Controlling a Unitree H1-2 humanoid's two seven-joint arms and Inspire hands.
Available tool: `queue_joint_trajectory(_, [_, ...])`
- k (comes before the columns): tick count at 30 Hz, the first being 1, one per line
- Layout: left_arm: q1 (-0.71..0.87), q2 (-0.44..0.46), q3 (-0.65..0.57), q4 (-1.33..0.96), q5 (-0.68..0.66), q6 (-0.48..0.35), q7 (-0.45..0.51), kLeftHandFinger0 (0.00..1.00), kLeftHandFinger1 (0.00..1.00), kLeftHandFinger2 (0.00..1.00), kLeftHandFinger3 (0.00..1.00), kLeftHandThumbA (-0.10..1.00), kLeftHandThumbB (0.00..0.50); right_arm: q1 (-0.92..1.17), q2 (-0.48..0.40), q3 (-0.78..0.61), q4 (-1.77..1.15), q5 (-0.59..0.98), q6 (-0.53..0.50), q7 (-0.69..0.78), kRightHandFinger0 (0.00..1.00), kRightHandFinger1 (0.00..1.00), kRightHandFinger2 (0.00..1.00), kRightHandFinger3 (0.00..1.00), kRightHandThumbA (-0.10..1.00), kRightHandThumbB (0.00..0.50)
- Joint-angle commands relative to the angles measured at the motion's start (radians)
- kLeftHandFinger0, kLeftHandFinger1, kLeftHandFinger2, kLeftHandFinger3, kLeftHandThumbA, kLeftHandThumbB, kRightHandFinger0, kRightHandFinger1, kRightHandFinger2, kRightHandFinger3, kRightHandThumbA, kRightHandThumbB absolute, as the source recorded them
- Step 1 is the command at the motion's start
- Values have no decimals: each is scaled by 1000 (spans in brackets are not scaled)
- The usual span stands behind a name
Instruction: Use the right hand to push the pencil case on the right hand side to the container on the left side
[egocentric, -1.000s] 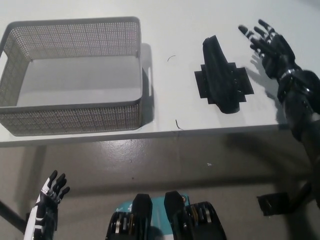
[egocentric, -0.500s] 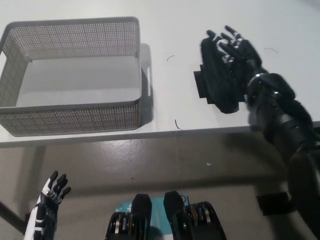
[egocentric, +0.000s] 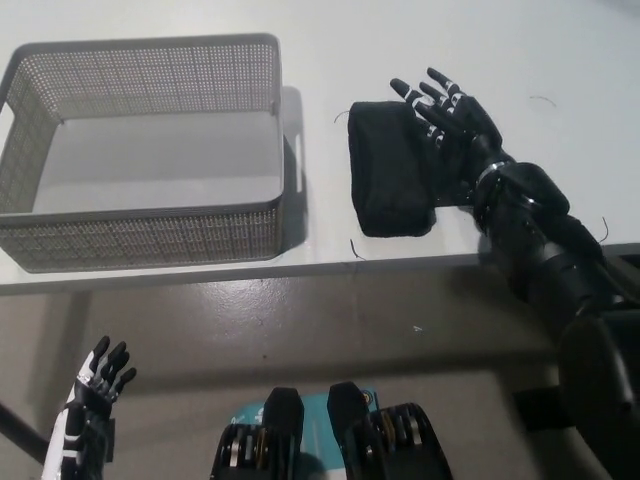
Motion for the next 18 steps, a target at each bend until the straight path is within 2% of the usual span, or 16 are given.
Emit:
queue_joint_trajectory(1, [-7,-2,7,-41,-8,-39,-11,1000,1000,1000,1000,1000,446,-26,36,-10,-6,12,-44,24,1000,1000,1000,1000,1000,268])
queue_joint_trajectory(7, [-10,1,14,-46,-15,-39,-20,1000,1000,1000,1000,1000,437,-27,83,-6,-6,8,-54,24,1000,1000,1000,1000,1000,299])
queue_joint_trajectory(10, [-12,3,18,-50,-6,-39,-16,1000,1000,1000,1000,1000,439,-38,105,-7,-7,8,-58,18,1000,1000,1000,1000,1000,282])
queue_joint_trajectory(15, [-14,3,14,-47,-22,-39,-25,1000,1000,1000,1000,1000,442,-50,143,-6,-8,6,-59,9,1000,1000,1000,1000,1000,319])
queue_joint_trajectory(18, [-15,-1,12,-49,-11,-39,-23,1000,1000,1000,1000,1000,438,-59,161,-13,-10,13,-54,9,1000,1000,1000,1000,1000,325])
